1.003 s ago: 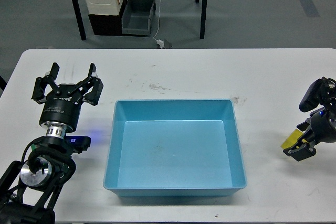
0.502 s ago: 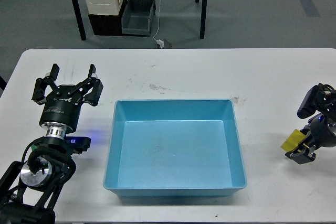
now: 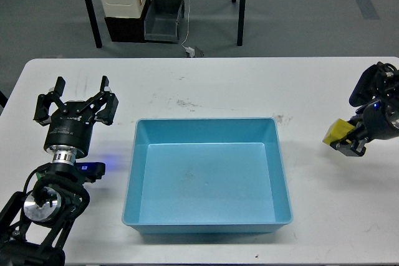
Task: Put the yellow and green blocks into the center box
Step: 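Lift the yellow cube and carry it over the blue box, then open the right gripper to drop the cube into the box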
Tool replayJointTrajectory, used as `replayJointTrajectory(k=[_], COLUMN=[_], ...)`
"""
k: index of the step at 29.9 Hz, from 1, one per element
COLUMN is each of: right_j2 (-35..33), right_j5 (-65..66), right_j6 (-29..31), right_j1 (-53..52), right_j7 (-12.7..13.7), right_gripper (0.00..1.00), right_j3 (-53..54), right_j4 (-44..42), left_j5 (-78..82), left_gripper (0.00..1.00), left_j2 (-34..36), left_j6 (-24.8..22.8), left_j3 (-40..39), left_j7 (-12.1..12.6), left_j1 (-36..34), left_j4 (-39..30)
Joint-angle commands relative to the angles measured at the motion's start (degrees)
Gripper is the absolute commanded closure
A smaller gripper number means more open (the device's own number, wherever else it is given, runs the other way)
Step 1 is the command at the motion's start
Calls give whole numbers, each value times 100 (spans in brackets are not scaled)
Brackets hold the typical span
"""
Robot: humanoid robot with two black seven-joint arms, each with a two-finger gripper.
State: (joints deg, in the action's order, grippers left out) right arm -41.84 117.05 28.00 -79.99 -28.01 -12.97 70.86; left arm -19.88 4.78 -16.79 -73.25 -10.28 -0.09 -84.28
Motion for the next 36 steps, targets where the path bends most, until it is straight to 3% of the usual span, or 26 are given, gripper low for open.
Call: replayJointTrajectory(k=[1,8,18,21,22,23,24,25,31,36], right_j2=[193,1422,3005,3313,3375,3453,3506,3542,3507,3481], right_j5=[-33,-762,-745,-754,-754,-763,-763,-772,-807,-885], right_j6=[0,0,0,0,0,0,0,0,-84,-1145], right_j1=[-622,-1335,-651,-291,-176,-53,61,132,387,904], right_j7=[1,1,1,1,1,1,1,1,1,1], right_gripper=[95,95,92,77,64,42,27,21,6,3], right_j3=[286,296,-302,-328,-328,-320,-276,-276,-118,943], right_j4=[288,631,-211,-624,-756,-879,-941,-959,-977,-1004], left_j5=[1,-7,-78,-78,-69,-60,-8,27,1694,3286], left_gripper=[0,0,0,0,0,0,0,0,0,0], left_j2=[31,207,427,532,628,760,900,1050,2069,2939], left_j6=[0,9,123,517,588,589,554,537,493,274], left_j3=[-31,-102,-716,-735,-717,-717,-700,-682,-734,-823], left_j7=[0,17,70,79,79,87,88,79,-9,-27], left_j1=[0,0,-35,-201,-219,-228,-228,-228,-369,-483], left_j4=[-1,-9,-45,-36,-36,-36,-36,-36,-36,-45])
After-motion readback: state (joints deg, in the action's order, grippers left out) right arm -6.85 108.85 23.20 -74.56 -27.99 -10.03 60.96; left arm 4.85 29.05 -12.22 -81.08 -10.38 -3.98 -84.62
